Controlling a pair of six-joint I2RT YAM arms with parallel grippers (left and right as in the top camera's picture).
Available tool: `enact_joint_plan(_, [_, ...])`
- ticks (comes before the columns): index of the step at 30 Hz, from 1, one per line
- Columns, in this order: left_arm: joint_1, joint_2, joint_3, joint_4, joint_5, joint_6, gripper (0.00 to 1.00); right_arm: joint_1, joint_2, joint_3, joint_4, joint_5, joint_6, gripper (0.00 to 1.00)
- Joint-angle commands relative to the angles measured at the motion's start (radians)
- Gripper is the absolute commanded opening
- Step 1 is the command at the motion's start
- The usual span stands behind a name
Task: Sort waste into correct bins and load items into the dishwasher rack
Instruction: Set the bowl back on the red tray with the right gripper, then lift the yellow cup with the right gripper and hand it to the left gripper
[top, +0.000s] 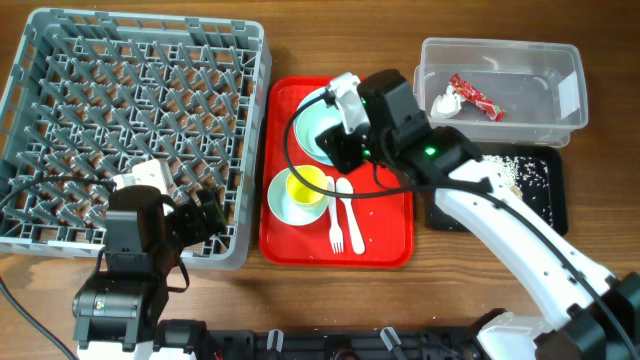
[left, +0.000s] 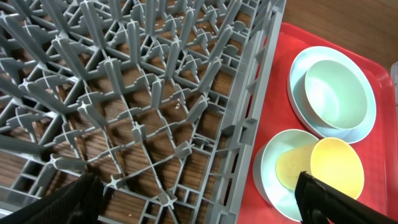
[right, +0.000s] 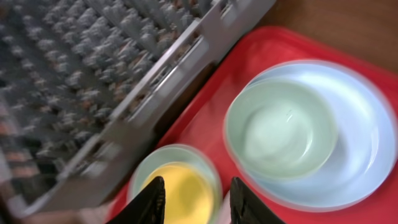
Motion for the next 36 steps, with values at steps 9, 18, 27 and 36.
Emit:
enact_joint_plan(9, [-0.004, -0.002, 0.014, 0.002, -0.006, -0.010, 1.00, 0.011, 0.237, -0.062, -0.146, -0.088, 0.254, 0.33])
enact_joint_plan(18, [-0.004, -0.002, 0.014, 0.002, -0.006, -0.010, 1.00, 0.011, 0.262, -0.062, -0.119, -0.087, 0.313, 0.06])
enact_joint_plan(27, [-0.004, -0.002, 0.014, 0.003, -0.003, -0.010, 1.00, -0.033, 0.159, -0.002, -0.133, -0.130, 0.328, 0.04])
enact_joint_plan(36, [-0.004, 0.078, 0.014, 0.377, 0.726, -0.009, 1.00, -0.268, -0.007, 0.003, -0.105, -0.809, 0.223, 0.04])
